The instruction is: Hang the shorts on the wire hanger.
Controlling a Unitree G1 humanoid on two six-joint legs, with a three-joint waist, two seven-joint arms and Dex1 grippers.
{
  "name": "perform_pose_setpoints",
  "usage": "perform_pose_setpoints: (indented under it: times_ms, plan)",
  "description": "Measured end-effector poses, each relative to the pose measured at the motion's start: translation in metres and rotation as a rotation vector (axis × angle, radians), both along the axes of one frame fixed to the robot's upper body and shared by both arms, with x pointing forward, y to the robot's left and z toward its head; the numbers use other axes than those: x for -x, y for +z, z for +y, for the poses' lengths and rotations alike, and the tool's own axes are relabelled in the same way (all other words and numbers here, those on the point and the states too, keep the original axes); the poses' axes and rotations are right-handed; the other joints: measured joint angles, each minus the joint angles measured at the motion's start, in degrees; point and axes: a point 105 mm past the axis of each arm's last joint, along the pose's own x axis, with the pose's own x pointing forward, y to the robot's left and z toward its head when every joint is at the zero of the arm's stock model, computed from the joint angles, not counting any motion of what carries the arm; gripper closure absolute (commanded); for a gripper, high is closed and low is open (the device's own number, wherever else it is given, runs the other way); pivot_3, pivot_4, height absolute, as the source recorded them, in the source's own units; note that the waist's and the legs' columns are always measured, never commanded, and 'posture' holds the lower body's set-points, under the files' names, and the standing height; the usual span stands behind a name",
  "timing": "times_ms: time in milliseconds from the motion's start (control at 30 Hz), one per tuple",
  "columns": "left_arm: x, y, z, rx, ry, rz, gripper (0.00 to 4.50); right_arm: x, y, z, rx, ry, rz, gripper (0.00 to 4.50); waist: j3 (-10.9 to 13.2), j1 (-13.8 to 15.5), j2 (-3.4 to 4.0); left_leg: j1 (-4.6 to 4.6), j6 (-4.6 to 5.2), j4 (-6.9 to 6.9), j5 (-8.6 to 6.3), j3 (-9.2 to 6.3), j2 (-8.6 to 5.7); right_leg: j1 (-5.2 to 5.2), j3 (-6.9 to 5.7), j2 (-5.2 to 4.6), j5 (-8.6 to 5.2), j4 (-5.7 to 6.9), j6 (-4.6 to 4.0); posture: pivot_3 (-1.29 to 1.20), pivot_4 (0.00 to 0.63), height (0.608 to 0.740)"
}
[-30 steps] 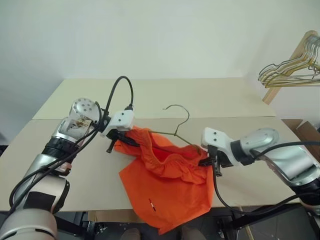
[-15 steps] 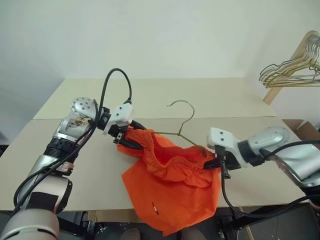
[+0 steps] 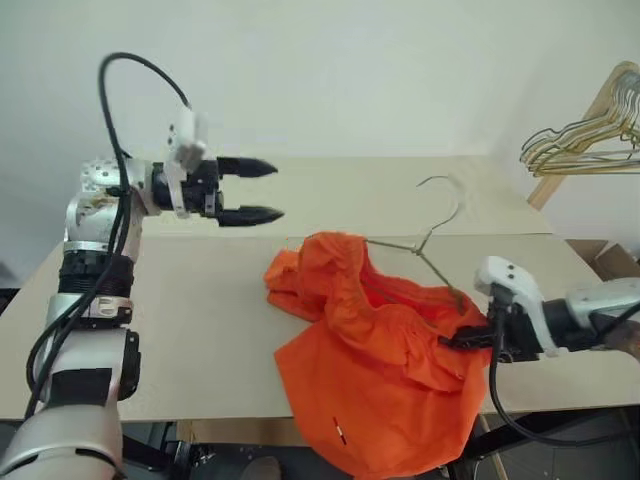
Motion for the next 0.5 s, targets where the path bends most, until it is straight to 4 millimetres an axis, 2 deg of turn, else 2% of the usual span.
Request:
perform_pose_setpoints:
  times_ms: [100, 167, 233, 333, 500]
  plan:
    - [0.017, 0.021, -0.019, 0.145, -0.059, 0.013, 0.03, 0.0, 0.002, -0.003, -0.047, -0.116, 0.013, 4.5, -0.02, -0.2, -0.02, 0.04, 0.0, 0.02, 0.0, -0.16, 0.01, 0.01, 0.05, 0.0, 0.0, 0.04, 0.0, -0.1, 0.0, 0.74]
    - [0.027, 0.028, -0.028, 0.202, -0.095, 0.036, 0.03, 0.0, 0.001, -0.01, -0.069, -0.219, 0.025, 4.5, -0.03, -0.34, -0.01, 0.08, 0.0, 0.01, 0.0, -0.16, 0.02, 0.01, 0.09, 0.01, 0.01, 0.07, 0.0, -0.12, 0.0, 0.74]
    - [0.034, 0.031, -0.034, 0.228, -0.124, 0.059, 0.03, -0.001, -0.002, -0.02, -0.075, -0.319, 0.032, 4.5, -0.04, -0.45, 0.0, 0.09, 0.0, 0.01, 0.0, -0.14, 0.01, 0.01, 0.11, 0.01, 0.01, 0.09, -0.01, -0.13, 0.0, 0.74]
    - [0.044, 0.034, -0.039, 0.241, -0.161, 0.074, 0.03, -0.008, -0.01, -0.046, -0.084, -0.522, 0.032, 4.5, -0.07, -0.7, 0.03, 0.14, 0.0, 0.01, 0.0, -0.06, -0.01, 0.04, 0.16, 0.0, 0.01, 0.07, -0.01, -0.15, 0.0, 0.74]
    - [0.045, 0.03, -0.041, 0.251, -0.172, 0.087, 0.03, -0.016, -0.018, -0.076, -0.074, -0.786, -0.017, 4.5, -0.19, -1.76, 0.2, 0.16, -0.02, -0.06, 0.01, 0.19, -0.02, 0.08, 0.14, 0.03, 0.01, 0.04, -0.02, -0.18, 0.0, 0.74]
